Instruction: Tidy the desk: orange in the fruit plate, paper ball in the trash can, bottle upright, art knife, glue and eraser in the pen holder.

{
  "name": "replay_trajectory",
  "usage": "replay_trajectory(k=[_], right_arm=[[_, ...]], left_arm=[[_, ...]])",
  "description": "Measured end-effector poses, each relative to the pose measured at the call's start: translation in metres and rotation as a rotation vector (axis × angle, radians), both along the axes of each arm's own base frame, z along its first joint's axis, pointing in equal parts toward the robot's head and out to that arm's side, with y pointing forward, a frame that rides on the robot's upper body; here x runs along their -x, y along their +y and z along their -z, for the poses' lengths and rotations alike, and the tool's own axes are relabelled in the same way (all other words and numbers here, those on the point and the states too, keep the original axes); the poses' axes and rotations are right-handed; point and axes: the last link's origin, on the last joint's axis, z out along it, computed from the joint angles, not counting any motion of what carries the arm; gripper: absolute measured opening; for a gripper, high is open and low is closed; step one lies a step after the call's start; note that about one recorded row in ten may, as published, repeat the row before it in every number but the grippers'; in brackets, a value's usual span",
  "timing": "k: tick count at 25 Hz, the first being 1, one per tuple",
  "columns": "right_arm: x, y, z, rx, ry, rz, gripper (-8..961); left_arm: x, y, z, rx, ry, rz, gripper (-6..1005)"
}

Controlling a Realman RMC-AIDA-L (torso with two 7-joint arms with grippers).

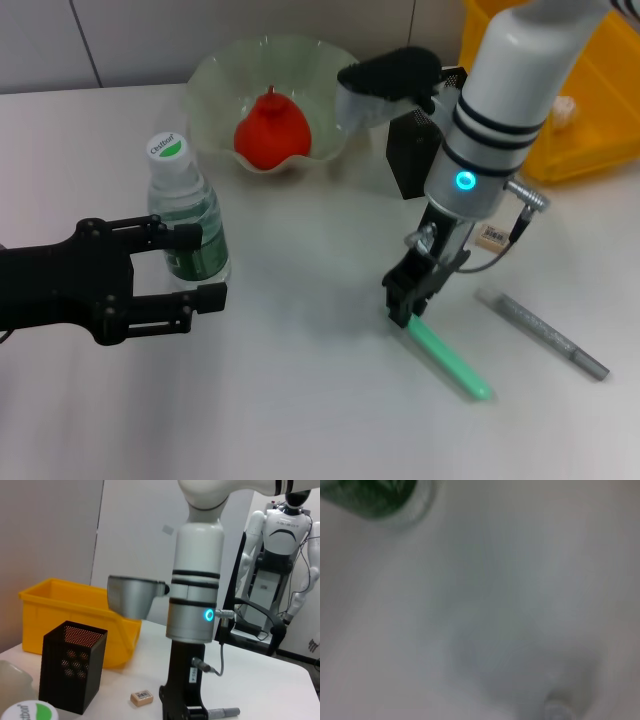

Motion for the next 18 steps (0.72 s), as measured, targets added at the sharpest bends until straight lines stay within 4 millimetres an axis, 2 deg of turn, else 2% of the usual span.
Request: replay_trajectory(k=[6, 7, 8, 12, 18], right_arm=[[0.015, 0.013, -0.017, -0.040, 0.077, -0.022, 183], [0.021, 0.021, -0.027, -0.073, 0.109, -0.036, 183], [0.021, 0.021, -0.027, -0.073, 0.109, -0.036, 183], [0.033, 0.039, -0.052, -0.162, 0.170, -0.103, 183], [0.048, 0.049, -0.063, -0.211, 0.247, -0.171, 184]], left_arm=[[0.000, 0.000, 0.000, 0.001, -0.003, -0.005, 742], [0.000, 0.000, 0.000, 0.001, -0.003, -0.006, 742], [0.000, 0.000, 0.000, 0.001, -0.003, -0.006, 741], [0.000, 0.000, -0.001, 0.000, -0.004, -0.007, 741], [0.002, 0.003, -0.004, -0.012, -0.036, -0.025, 742]])
